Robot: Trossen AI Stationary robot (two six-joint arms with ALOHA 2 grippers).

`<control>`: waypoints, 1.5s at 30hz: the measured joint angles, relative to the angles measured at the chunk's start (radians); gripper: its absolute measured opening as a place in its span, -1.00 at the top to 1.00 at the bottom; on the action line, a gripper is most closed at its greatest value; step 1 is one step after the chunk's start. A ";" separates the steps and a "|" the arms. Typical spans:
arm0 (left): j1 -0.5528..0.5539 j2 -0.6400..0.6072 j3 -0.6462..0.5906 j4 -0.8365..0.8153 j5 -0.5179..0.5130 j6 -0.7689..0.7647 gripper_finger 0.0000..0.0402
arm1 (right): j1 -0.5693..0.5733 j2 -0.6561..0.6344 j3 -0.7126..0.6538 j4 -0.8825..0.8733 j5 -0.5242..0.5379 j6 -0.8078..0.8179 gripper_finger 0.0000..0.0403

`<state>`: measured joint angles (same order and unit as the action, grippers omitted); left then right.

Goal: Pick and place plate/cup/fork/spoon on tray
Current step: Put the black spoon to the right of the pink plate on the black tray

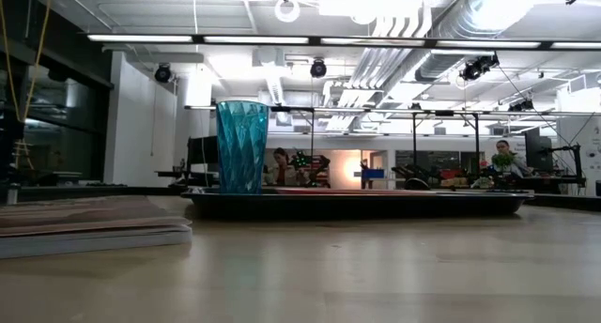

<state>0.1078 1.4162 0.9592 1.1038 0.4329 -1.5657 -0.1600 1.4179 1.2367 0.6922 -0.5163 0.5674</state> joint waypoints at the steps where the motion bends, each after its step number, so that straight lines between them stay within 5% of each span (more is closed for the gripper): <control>1: -0.001 -0.001 0.000 0.007 0.001 -0.011 -0.08 | -0.003 0.005 0.007 0.001 0.001 0.000 1.00; 20: -0.024 -0.001 0.000 -0.059 0.063 -0.011 -0.06 | -0.011 0.005 0.013 -0.065 0.031 -0.019 1.00; 24: -0.024 -0.001 0.000 -0.062 0.064 -0.011 0.13 | -0.011 0.005 0.013 -0.065 0.034 -0.019 1.00; 32: -0.002 -0.001 0.000 -0.061 0.097 0.007 0.93 | -0.011 0.004 0.013 -0.064 0.033 -0.018 1.00; 45: 0.044 -0.002 0.001 -0.062 0.114 0.031 0.99 | -0.024 -0.002 0.011 -0.088 0.031 0.112 0.76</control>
<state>0.1520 1.4140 0.9600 1.0413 0.5467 -1.5349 -0.1839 1.4162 1.2480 0.6038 -0.4849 0.6793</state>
